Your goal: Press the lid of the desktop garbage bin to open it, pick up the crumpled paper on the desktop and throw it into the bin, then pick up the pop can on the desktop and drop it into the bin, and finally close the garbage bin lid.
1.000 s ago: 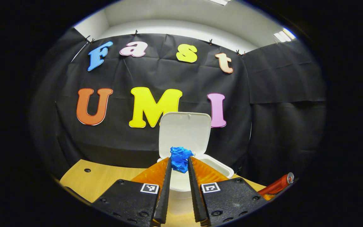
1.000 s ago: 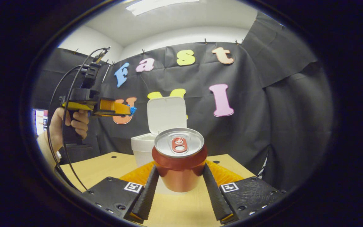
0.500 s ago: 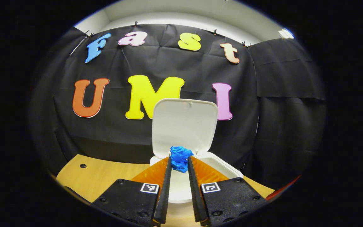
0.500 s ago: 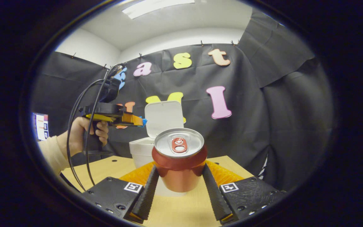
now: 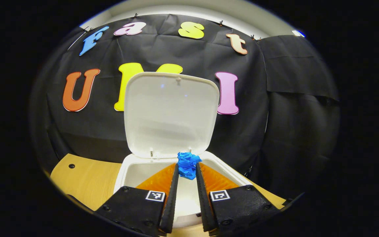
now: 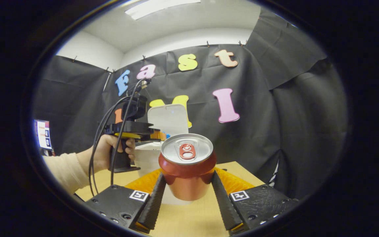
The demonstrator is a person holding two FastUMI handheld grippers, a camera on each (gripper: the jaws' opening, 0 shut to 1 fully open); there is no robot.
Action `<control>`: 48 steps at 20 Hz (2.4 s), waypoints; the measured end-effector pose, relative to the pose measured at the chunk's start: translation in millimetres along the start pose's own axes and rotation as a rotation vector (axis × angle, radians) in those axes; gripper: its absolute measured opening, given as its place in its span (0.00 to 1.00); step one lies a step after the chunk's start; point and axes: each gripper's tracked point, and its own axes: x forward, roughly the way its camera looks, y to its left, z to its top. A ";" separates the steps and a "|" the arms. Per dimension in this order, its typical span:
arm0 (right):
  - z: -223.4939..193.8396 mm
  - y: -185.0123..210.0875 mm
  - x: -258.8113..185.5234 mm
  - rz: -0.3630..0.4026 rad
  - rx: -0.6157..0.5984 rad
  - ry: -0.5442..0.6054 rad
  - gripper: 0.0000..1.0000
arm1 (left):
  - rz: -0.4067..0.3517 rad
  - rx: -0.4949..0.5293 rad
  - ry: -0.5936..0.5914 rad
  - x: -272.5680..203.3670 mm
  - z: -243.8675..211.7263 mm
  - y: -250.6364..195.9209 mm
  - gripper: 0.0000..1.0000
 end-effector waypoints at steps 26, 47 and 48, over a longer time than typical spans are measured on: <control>4.1 -12.5 2.8 -0.011 0.108 -0.033 0.75 | 0.240 0.085 -0.193 -138.0 3.5 16.5 0.98; -12.6 32.1 -1.8 -0.057 -0.120 0.052 0.75 | 0.397 0.067 -0.198 -262.0 -86.8 104.2 0.99; -12.2 36.0 -6.2 -0.053 -0.124 0.051 0.75 | 0.382 0.059 -0.204 -261.6 -86.8 104.9 0.98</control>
